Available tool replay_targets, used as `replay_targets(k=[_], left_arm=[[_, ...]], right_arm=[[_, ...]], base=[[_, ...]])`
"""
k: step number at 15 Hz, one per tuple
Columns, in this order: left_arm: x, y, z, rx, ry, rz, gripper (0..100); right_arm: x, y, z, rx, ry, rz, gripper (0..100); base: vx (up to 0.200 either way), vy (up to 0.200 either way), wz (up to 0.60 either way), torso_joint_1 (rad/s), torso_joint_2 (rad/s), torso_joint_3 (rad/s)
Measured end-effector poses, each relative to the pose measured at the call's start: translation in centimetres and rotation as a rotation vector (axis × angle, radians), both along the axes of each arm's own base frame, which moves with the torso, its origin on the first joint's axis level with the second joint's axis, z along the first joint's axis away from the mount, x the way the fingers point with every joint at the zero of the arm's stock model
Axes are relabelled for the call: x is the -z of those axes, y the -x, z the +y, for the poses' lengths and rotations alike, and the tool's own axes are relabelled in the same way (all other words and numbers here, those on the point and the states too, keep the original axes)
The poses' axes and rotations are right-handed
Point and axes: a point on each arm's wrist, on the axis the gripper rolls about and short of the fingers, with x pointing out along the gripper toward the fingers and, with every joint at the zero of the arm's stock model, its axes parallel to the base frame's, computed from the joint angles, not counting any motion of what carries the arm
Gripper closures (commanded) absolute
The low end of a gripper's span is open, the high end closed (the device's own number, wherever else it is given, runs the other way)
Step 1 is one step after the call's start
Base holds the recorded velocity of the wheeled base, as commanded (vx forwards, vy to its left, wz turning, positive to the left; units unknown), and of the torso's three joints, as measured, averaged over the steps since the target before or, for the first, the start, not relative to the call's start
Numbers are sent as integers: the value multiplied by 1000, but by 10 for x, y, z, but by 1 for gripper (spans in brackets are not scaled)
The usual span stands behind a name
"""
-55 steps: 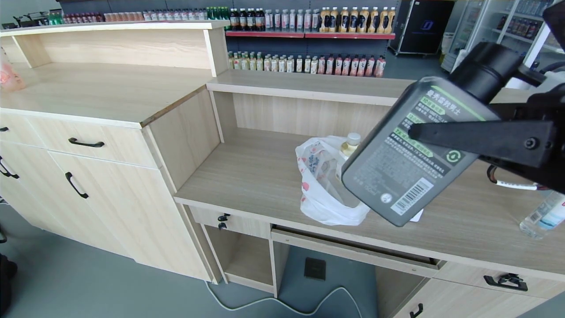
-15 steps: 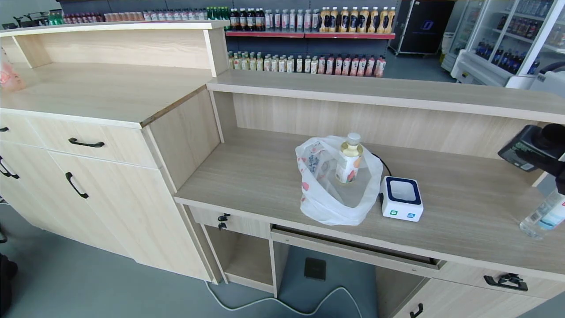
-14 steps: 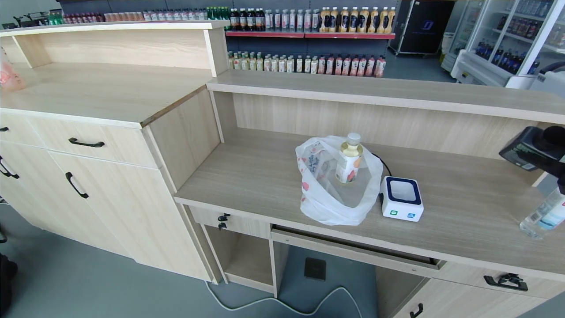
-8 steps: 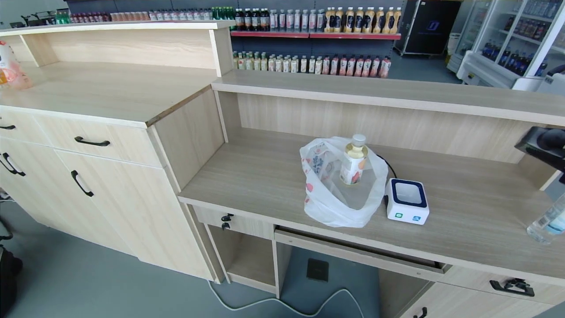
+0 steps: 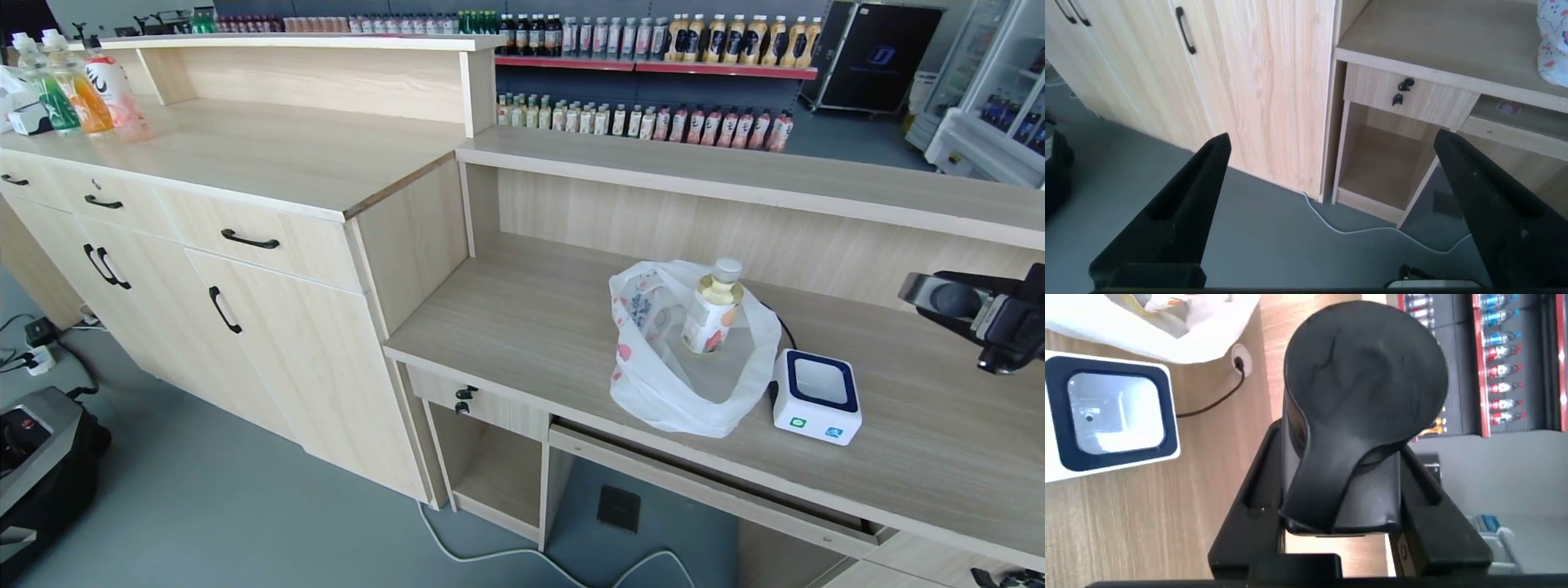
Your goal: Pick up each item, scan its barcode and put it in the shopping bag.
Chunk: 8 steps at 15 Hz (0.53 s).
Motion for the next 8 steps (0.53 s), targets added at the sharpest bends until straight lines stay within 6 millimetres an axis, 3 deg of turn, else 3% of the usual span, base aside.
replay_targets(k=[8], left_arm=[[0,0,0,0,0,0,0]], right_arm=[[43,-5,-3,-118,78,23,100]], base=[[0,0,0,0,0,0]])
